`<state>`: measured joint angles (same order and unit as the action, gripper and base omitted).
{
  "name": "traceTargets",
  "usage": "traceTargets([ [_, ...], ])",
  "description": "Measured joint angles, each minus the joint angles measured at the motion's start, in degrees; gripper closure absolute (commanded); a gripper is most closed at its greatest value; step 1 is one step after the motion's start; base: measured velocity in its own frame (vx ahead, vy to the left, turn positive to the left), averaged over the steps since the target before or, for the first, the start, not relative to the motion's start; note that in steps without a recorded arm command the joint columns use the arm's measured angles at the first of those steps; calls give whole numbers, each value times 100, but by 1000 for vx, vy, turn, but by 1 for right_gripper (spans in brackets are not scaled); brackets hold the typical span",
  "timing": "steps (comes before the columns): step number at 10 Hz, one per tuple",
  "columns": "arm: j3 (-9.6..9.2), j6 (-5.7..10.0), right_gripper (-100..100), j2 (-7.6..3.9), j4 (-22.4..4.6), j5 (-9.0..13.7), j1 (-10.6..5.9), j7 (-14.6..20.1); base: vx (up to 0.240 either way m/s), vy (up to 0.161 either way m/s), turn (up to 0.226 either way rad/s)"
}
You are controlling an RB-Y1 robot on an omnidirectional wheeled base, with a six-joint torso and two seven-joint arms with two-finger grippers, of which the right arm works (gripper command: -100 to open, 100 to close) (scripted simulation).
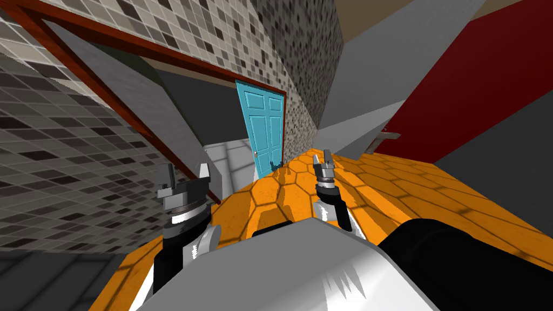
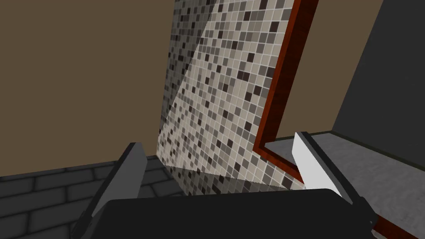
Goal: Push the door open
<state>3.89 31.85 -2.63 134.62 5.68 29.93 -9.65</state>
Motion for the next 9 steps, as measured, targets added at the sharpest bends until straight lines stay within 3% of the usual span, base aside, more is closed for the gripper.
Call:
traceTargets([
  [3,-176,10,-100,-48,-315,-6,-150,35,208,-14,-48],
  [9,-623,114,-100,-148,-1065,-17,-416,146,161,35,-50],
])
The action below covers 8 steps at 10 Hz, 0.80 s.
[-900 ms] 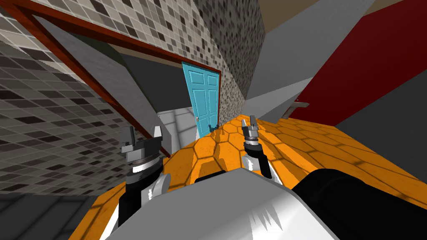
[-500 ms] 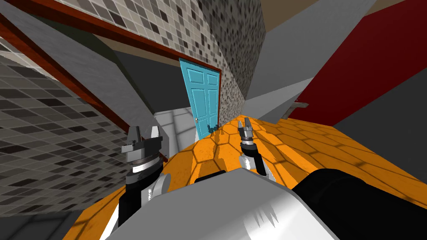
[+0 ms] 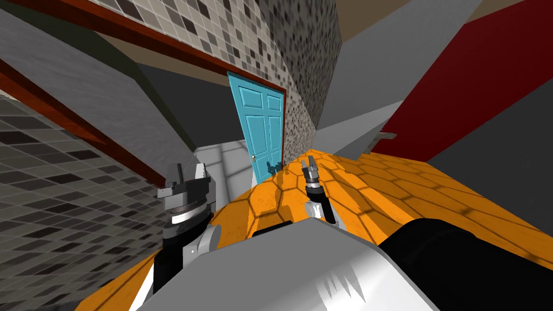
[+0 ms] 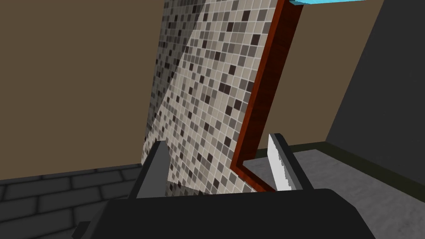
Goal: Push the door open
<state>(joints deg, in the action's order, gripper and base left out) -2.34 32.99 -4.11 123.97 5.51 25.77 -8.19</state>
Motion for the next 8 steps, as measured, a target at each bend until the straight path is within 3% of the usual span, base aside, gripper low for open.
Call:
traceTargets([
  [2,-200,93,-100,-25,-246,-16,-13,34,154,39,-56],
  [5,-387,111,-100,-40,-657,-25,-237,74,112,18,-44],
  [8,-650,190,-100,-80,-1025,-36,-325,131,112,35,-45],
])
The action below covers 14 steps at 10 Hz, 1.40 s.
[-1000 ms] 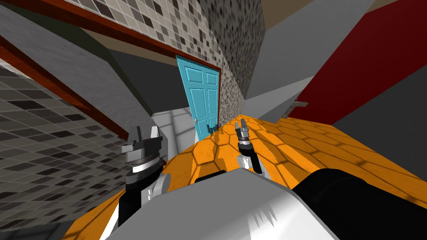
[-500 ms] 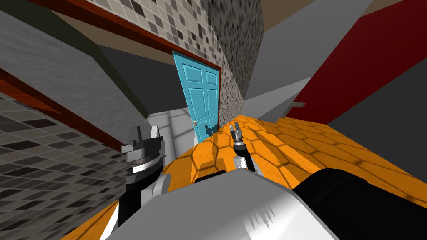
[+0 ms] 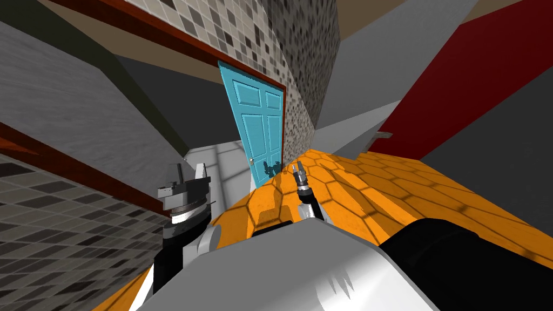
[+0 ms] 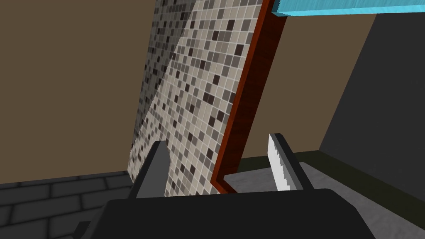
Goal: Push the door open
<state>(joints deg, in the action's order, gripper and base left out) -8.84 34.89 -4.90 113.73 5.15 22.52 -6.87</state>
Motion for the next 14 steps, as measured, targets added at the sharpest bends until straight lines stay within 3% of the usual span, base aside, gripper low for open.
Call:
traceTargets([
  [3,-233,70,-100,-33,-431,-5,-155,60,111,51,-58],
  [7,-552,33,-100,-21,-881,-26,-387,108,111,22,-42],
  [10,-814,136,-100,-64,-1395,-26,-561,189,116,48,-57],
  [14,-1120,176,-100,-77,-1869,-36,-750,256,105,43,-50],
])
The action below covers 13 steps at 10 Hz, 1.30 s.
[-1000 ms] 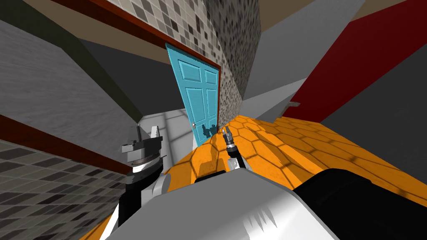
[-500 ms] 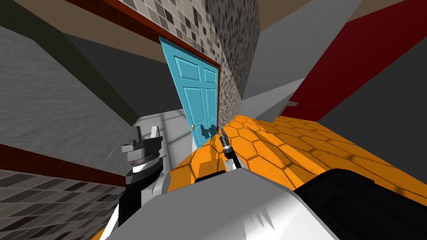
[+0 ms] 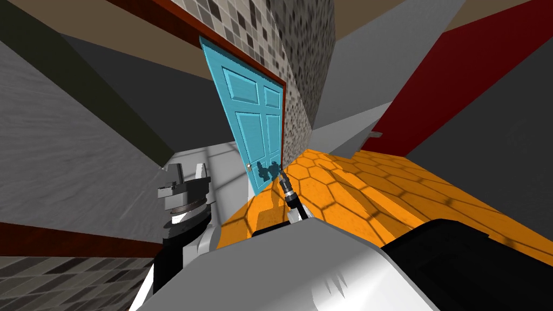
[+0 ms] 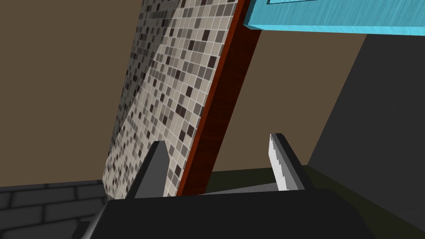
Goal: Push the door open
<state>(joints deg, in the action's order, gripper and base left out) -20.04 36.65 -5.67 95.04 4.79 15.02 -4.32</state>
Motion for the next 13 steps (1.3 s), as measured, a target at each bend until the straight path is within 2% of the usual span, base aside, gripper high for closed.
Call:
traceTargets([
  [2,-157,30,-100,11,-254,-12,-90,22,91,40,-42],
  [4,-304,80,-100,-43,-457,-11,-129,79,84,39,-50],
  [5,-396,37,-100,-22,-490,-24,-148,74,59,23,-10],
  [9,-606,152,-100,-20,-993,-29,-341,128,84,31,-42],
  [13,-898,155,-100,-19,-1396,-41,-504,186,88,46,-43],
])
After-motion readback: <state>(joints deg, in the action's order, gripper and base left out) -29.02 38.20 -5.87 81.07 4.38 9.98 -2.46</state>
